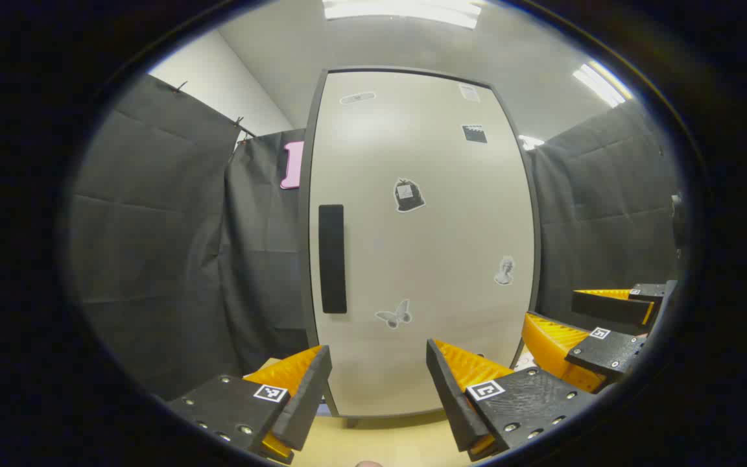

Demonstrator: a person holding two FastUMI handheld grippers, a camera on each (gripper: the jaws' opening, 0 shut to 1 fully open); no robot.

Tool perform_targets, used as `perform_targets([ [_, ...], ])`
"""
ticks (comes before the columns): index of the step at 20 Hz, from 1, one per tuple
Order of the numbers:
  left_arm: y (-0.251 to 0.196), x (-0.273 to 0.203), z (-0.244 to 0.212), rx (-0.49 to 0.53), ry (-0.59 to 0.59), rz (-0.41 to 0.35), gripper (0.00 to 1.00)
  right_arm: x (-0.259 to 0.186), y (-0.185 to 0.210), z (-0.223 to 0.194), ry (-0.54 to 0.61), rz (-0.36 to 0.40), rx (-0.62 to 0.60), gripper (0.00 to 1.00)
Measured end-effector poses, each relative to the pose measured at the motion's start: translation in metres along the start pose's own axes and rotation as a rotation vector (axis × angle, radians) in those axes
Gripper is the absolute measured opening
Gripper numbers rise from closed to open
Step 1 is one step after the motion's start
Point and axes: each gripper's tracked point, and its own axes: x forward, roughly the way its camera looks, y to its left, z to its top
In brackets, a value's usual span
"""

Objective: Open the cabinet door with the right hand, grasp the bottle in the cabinet with the left hand and place it on the coaster, then close the cabinet door with the right hand.

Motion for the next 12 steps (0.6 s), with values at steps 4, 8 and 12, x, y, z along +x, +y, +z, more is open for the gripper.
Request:
perform_targets([
  [4,0.0011,-0.0015,0.0022,0.003,-0.01,0.002,0.89,0.0002,-0.0013,0.0003,-0.002,-0.003,0.001,0.95],
  [8,0.0027,-0.0028,0.0025,-0.01,-0.007,0.003,0.84,-0.0018,0.0016,0.0046,-0.013,0.008,-0.003,0.95],
  [12,0.0049,-0.0033,0.0022,-0.024,-0.007,0.007,0.87,-0.0014,0.0018,0.0056,-0.019,0.013,-0.008,0.95],
])
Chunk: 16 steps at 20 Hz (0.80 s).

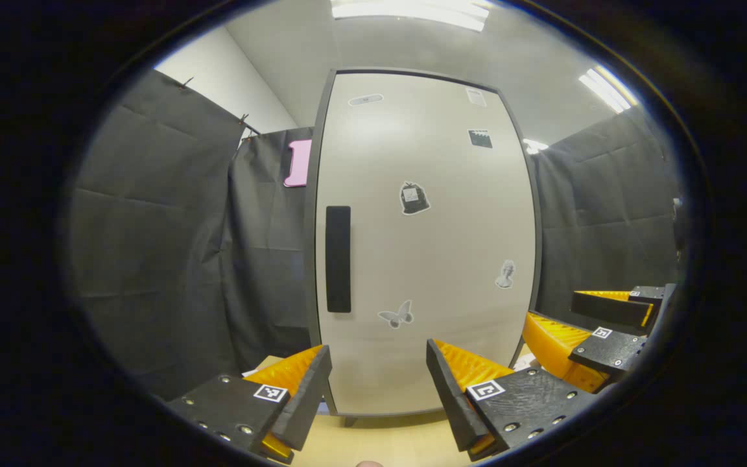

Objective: Open the cabinet door with the right hand, grasp the bottle in the cabinet with the left hand and place it on the coaster, then close the cabinet door with the right hand.

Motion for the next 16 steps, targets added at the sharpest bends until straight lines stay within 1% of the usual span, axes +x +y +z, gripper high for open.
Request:
perform_targets([
  [1,0.0011,-0.0002,0.0,0.004,0.001,0.003,0.84,-0.0006,0.0006,-0.0007,0.002,0.001,-0.001,0.95],
  [2,0.0004,-0.0001,-0.0001,0.007,0.0,0.002,0.84,-0.0005,0.0011,-0.0016,0.005,0.004,0.001,0.95],
  [3,-0.0002,0.0,0.0006,0.006,-0.001,0.0,0.89,-0.0003,0.0016,-0.002,0.006,0.007,0.003,0.95],
  [7,-0.0046,-0.0035,0.0024,0.024,-0.007,-0.011,0.89,0.0001,0.002,-0.0011,0.004,0.017,0.011,0.95],
  [8,-0.0055,-0.0034,0.0029,0.031,-0.008,-0.011,0.84,-0.0001,0.0024,0.0002,-0.001,0.018,0.01,0.95],
  [9,-0.0063,-0.0021,0.0014,0.033,-0.006,-0.009,0.84,-0.0005,0.0028,-0.0003,-0.002,0.021,0.007,0.95],
  [10,-0.0062,-0.0014,0.0003,0.031,0.0,-0.007,0.89,-0.0005,0.0031,-0.0005,-0.002,0.022,0.002,0.95],
  [11,-0.0073,-0.0008,-0.0005,0.025,0.0,-0.008,0.84,0.0004,0.0039,-0.0012,-0.001,0.026,-0.004,0.95],
  [12,-0.0078,-0.0009,0.0001,0.021,-0.001,-0.007,0.89,0.001,0.005,-0.0012,0.001,0.032,-0.006,0.95],
  [16,-0.0034,-0.0022,0.0012,0.021,-0.008,0.001,0.89,0.0019,0.01,-0.0047,0.01,0.042,-0.015,0.95],
])
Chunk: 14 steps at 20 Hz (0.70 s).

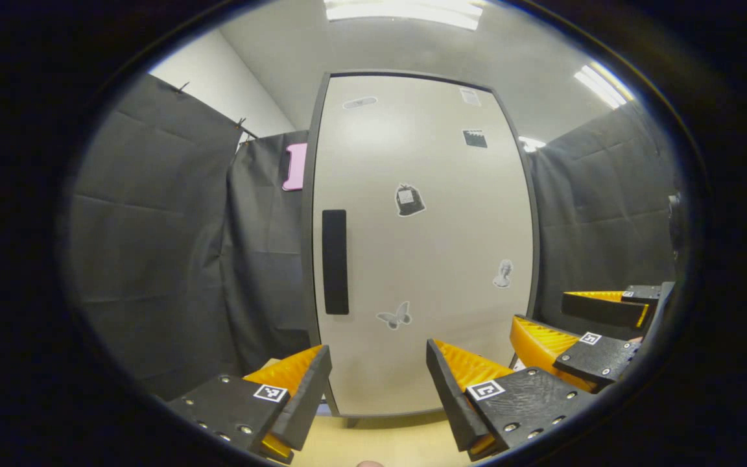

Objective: Open the cabinet door with the right hand, grasp the bottle in the cabinet with the left hand and place it on the coaster, then close the cabinet door with the right hand.

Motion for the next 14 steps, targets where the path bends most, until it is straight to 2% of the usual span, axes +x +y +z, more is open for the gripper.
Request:
perform_targets([
  [5,0.008,-0.001,-0.003,-0.014,0.007,0.024,0.89,0.001,0.0,0.004,-0.006,-0.002,0.002,0.95],
  [12,0.005,0.001,-0.001,-0.003,0.002,0.019,0.89,0.001,0.002,0.01,-0.017,0.007,-0.01,0.95],
  [13,0.005,0.001,0.0,-0.002,0.001,0.019,0.84,0.001,0.003,0.011,-0.019,0.006,-0.009,0.95],
  [14,0.003,0.001,0.002,-0.005,-0.004,0.018,0.84,0.001,0.002,0.012,-0.022,0.004,-0.007,0.95],
])
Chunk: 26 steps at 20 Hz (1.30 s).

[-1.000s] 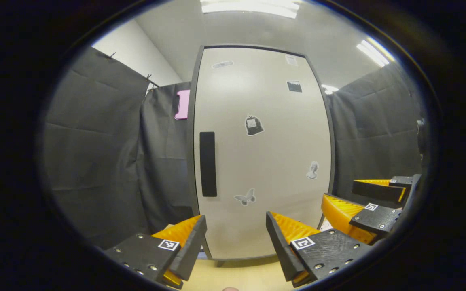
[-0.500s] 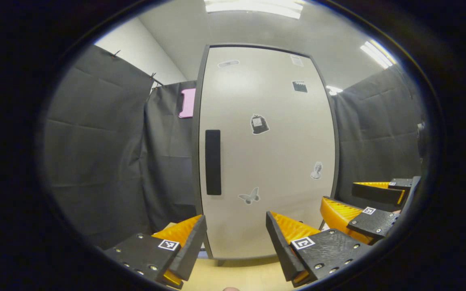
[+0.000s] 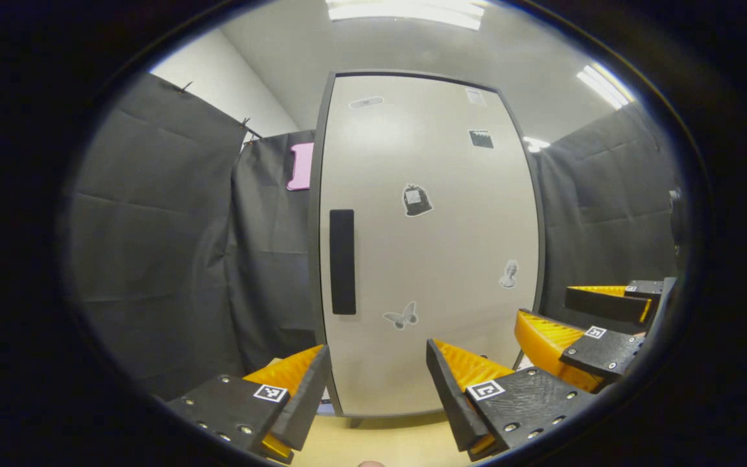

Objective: Open the cabinet door with the right hand, grasp the bottle in the cabinet with the left hand and place it on the coaster, then close the cabinet door with the right hand.

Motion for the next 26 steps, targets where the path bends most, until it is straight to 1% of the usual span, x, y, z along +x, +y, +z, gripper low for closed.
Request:
perform_targets([
  [1,-0.001,0.0,0.001,-0.003,-0.005,-0.002,0.8,0.0,0.0,0.001,-0.004,-0.001,0.0,0.95],
  [2,-0.002,0.0,0.002,-0.006,-0.008,-0.003,0.89,0.0,-0.001,0.001,-0.003,-0.004,-0.001,0.95],
  [3,-0.002,0.0,0.002,-0.007,-0.007,-0.004,0.89,0.0,-0.001,0.002,-0.004,-0.003,-0.001,0.95],
  [4,-0.003,-0.001,0.001,-0.007,-0.006,-0.006,0.84,0.001,-0.001,0.003,-0.009,-0.006,0.0,0.95],
  [5,-0.003,-0.001,0.002,-0.004,-0.004,-0.004,0.89,0.0,-0.002,0.005,-0.014,-0.007,0.0,0.96],
  [6,-0.003,0.0,0.002,-0.003,-0.005,-0.003,0.84,0.0,-0.001,0.005,-0.016,-0.005,-0.001,0.95],
  [7,-0.003,0.001,0.003,-0.007,-0.008,-0.004,0.84,0.001,-0.002,0.006,-0.016,-0.006,-0.004,0.95],
  [8,-0.004,0.0,0.003,-0.01,-0.008,-0.003,0.89,0.001,-0.003,0.006,-0.018,-0.008,-0.002,0.95],
  [9,-0.005,0.0,0.005,-0.013,-0.012,-0.006,0.84,0.002,-0.004,0.006,-0.019,-0.009,0.003,0.95],
  [11,-0.005,-0.001,0.008,-0.004,-0.019,-0.004,0.89,0.004,-0.007,0.006,-0.017,-0.017,0.007,0.95],
  [14,-0.006,-0.003,0.011,-0.003,-0.027,-0.004,0.84,0.009,-0.013,0.008,-0.02,-0.024,0.01,0.95],
  [15,-0.005,-0.004,0.013,-0.007,-0.031,-0.003,0.89,0.011,-0.014,0.009,-0.021,-0.025,0.011,0.95],
  [18,-0.006,-0.007,0.013,-0.009,-0.032,-0.001,0.89,0.015,-0.016,0.012,-0.025,-0.029,0.01,0.95],
  [19,-0.007,-0.007,0.013,-0.012,-0.033,-0.003,0.84,0.017,-0.018,0.013,-0.026,-0.029,0.008,0.95],
  [24,-0.005,-0.012,0.011,-0.012,-0.026,0.004,0.84,0.026,-0.022,0.016,-0.028,-0.03,0.006,0.95],
  [25,-0.004,-0.014,0.012,-0.011,-0.029,0.005,0.89,0.027,-0.024,0.018,-0.033,-0.032,0.004,0.95],
  [26,-0.004,-0.015,0.01,-0.01,-0.027,0.006,0.88,0.029,-0.024,0.019,-0.038,-0.031,0.004,0.95],
])
